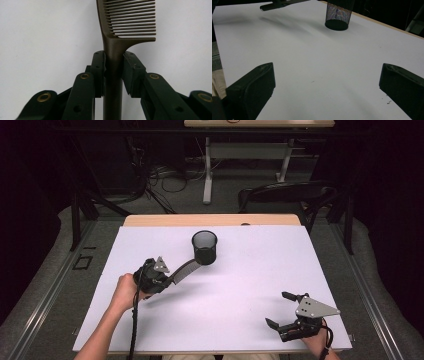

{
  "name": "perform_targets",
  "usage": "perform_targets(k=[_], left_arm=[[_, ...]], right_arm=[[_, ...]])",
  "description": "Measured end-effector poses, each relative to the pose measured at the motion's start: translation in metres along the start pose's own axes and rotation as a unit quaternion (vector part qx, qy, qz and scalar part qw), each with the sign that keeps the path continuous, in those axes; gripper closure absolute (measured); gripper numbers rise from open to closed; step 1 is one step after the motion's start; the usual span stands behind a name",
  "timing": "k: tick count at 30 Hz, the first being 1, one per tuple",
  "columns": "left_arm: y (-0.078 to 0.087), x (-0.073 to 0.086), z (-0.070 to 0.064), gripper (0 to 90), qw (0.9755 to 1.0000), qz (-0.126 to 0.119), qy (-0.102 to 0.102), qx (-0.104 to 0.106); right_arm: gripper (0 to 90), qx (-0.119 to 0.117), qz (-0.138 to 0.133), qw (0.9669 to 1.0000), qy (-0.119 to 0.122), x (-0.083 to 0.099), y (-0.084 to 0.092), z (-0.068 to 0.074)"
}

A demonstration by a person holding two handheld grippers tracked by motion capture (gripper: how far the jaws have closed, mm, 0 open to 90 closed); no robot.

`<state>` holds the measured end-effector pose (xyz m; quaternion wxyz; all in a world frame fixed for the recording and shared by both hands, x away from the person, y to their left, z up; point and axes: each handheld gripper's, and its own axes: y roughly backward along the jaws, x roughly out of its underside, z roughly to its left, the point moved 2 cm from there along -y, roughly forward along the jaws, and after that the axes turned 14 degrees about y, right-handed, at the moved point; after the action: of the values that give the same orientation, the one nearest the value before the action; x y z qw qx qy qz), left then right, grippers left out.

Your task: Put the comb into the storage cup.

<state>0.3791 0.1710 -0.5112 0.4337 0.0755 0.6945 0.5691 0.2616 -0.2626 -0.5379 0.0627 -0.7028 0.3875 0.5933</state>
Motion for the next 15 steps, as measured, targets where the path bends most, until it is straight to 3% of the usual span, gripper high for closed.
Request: perform_targets(k=[15], left_arm=[[0.0063, 0.0037, 0.004, 72.1, 0.9972, -0.06, 0.043, 0.013]], right_arm=[[0.1, -0.002, 0.001, 1.0, -0.001, 0.0008, -0.0013, -0.0004]])
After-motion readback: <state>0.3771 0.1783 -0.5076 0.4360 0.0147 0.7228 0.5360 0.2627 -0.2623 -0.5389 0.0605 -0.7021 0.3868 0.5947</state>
